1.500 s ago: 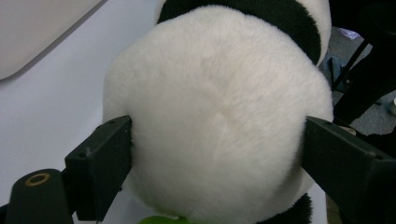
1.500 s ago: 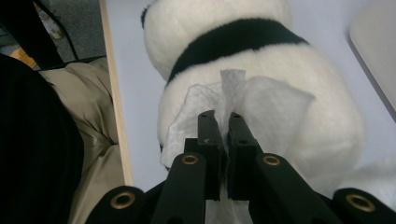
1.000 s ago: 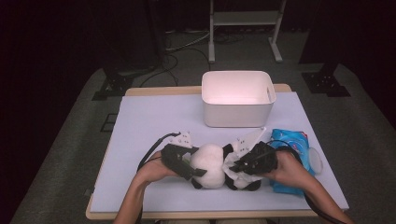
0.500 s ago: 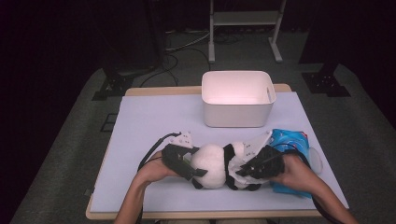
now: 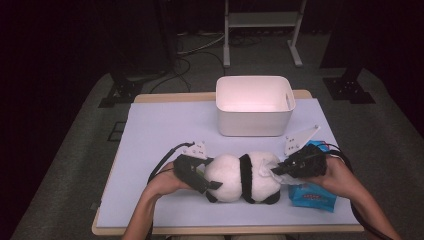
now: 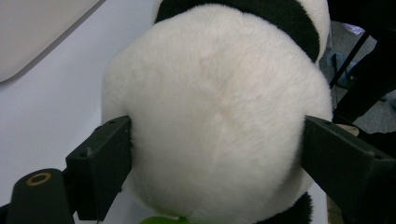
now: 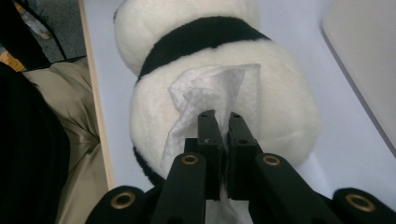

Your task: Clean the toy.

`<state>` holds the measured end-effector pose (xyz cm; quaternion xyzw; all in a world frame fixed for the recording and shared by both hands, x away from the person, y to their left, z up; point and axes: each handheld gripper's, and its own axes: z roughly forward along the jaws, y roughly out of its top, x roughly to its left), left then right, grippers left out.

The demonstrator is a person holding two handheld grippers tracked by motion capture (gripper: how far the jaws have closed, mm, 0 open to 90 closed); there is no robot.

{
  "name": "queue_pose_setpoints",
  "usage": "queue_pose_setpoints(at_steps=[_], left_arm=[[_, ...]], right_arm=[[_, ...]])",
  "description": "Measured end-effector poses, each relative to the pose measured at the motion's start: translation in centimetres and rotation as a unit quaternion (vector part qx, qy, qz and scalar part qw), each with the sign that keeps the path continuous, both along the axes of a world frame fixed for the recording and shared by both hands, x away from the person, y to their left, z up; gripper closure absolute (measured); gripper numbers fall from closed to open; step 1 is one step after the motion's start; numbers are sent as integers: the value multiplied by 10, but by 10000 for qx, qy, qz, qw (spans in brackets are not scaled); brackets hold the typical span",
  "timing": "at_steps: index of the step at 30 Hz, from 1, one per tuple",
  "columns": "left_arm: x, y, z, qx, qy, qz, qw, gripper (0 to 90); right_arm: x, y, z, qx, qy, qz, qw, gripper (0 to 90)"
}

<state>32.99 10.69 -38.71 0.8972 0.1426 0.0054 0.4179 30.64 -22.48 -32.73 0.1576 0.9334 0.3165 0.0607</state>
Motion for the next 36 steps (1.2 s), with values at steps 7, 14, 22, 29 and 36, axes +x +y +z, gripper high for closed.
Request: queue_pose_setpoints(at_steps=[7, 14, 22, 29, 36], left_arm=[[-1, -1, 0, 25, -25, -2, 10000, 120], [0, 0, 0, 39, -11, -25, 10000, 120], [0, 2, 2, -24, 74, -58, 10000, 98], [0, 1, 4, -172, 220, -3, 9996, 88], [-1, -5, -2, -55, 263, 19, 9996, 92]], right_arm=[[16, -3, 3, 28, 43, -164, 9999, 858], [31, 16, 4, 14, 99, -83, 9999, 858], [21, 24, -1, -95, 56, -5, 9999, 862], [1, 15, -9, 178, -30, 56, 9998, 863], [-15, 11, -8, 185, -60, 205, 9996, 863]])
